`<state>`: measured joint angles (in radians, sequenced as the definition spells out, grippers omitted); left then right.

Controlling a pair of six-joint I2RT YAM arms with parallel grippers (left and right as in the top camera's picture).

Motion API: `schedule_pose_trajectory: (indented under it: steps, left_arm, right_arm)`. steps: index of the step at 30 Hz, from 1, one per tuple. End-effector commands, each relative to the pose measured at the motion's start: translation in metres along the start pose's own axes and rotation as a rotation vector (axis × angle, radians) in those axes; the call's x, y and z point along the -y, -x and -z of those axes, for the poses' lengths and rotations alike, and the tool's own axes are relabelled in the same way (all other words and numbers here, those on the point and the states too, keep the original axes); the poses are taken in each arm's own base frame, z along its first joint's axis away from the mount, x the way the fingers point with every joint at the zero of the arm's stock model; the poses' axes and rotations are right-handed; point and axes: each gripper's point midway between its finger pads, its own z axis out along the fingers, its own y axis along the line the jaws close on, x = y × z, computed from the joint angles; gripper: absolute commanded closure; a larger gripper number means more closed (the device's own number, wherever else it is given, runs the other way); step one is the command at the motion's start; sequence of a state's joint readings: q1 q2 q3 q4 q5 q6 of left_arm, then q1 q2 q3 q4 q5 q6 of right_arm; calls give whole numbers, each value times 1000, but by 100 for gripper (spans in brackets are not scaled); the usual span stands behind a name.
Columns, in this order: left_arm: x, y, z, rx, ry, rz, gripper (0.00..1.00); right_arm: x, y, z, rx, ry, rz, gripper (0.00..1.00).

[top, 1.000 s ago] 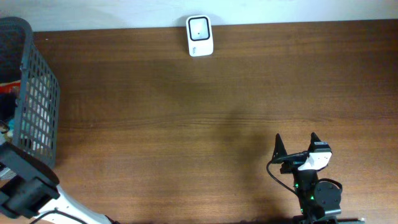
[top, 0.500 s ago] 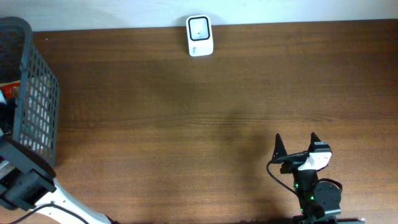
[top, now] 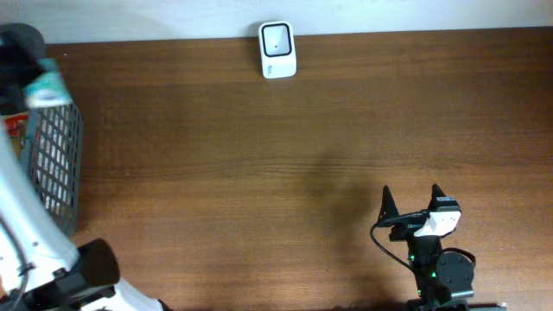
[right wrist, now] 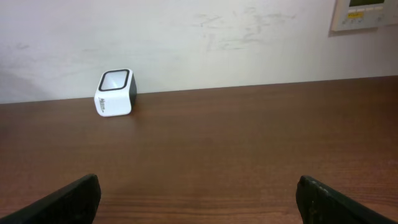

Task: Scan the item barcode
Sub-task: 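Reach the left gripper into the basket and grasp a green mint pack, then carry the green mint pack to the table center and release it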

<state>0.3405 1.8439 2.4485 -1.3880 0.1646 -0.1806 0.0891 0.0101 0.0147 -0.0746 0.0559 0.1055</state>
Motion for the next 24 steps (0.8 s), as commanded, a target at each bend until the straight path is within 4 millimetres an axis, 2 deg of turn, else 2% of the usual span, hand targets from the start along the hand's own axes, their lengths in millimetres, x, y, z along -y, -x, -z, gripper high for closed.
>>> schedule_pose_trajectory:
  steps: [1, 2, 4, 5, 8, 11, 16, 19, 21, 22, 23, 24]
  left_arm:
    - [67, -38, -30, -121, -123, -101, 100]
    - [84, -51, -40, -152, -147, -131, 100]
    - [125, -102, -76, -268, -200, -212, 100]
    - [136, -126, -91, -317, -210, -234, 100]
    - [156, -181, -123, -410, -225, -252, 100]
    - [178, -256, -162, -472, -254, -260, 100]
    - [201, -300, -180, -469, -302, -275, 100]
    - [216, -333, -188, -543, -300, -247, 100]
    - [239, -361, -190, -609, -384, -258, 99]
    - [242, -367, -189, -616, -390, -269, 71]
    - [244, -369, -187, -618, -393, -275, 35]
    - [246, -368, -187, -612, -398, -275, 9]
  right_arm:
    - [-1, -3, 0, -4, 2, -2, 1]
    - [-1, -3, 0, -4, 2, -2, 1]
    - [-1, -3, 0, -4, 2, -2, 1]
    - [-1, -3, 0, -4, 2, -2, 1]
    - [-1, -3, 0, -4, 2, -2, 1]
    - [-1, -3, 0, -4, 2, -2, 1]
    - [-1, -3, 0, -4, 2, -2, 1]
    - [-1, -3, 0, -4, 2, -2, 1]
    - [-1, -3, 0, -4, 2, -2, 1]
    - [-1, -3, 0, -4, 2, -2, 1]
    - [-1, -3, 0, -4, 2, -2, 1]
    - [-1, -3, 0, -4, 2, -2, 1]
